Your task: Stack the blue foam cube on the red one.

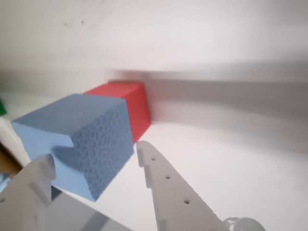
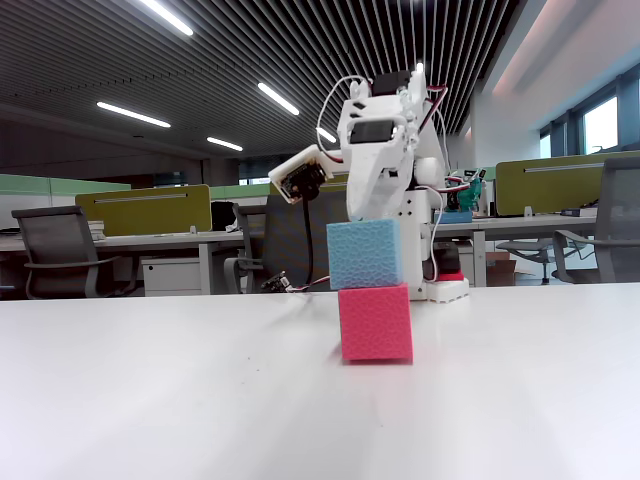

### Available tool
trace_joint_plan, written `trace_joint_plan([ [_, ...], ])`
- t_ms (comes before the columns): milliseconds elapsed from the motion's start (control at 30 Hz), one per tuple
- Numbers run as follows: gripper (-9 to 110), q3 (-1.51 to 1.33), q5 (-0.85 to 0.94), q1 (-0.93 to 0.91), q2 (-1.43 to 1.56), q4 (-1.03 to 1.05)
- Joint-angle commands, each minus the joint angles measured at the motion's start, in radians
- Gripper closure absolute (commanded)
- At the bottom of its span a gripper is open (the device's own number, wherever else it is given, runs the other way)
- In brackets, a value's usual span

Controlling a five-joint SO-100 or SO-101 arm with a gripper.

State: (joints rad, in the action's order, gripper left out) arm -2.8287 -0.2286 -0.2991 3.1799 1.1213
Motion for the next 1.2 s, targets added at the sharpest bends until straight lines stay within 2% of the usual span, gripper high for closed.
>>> trace_joint_plan([
  [0, 81, 0.003, 0.008, -0.003, 0.005, -0.014],
  [1167, 81, 0.021, -0.003, 0.000, 0.005, -0.095],
])
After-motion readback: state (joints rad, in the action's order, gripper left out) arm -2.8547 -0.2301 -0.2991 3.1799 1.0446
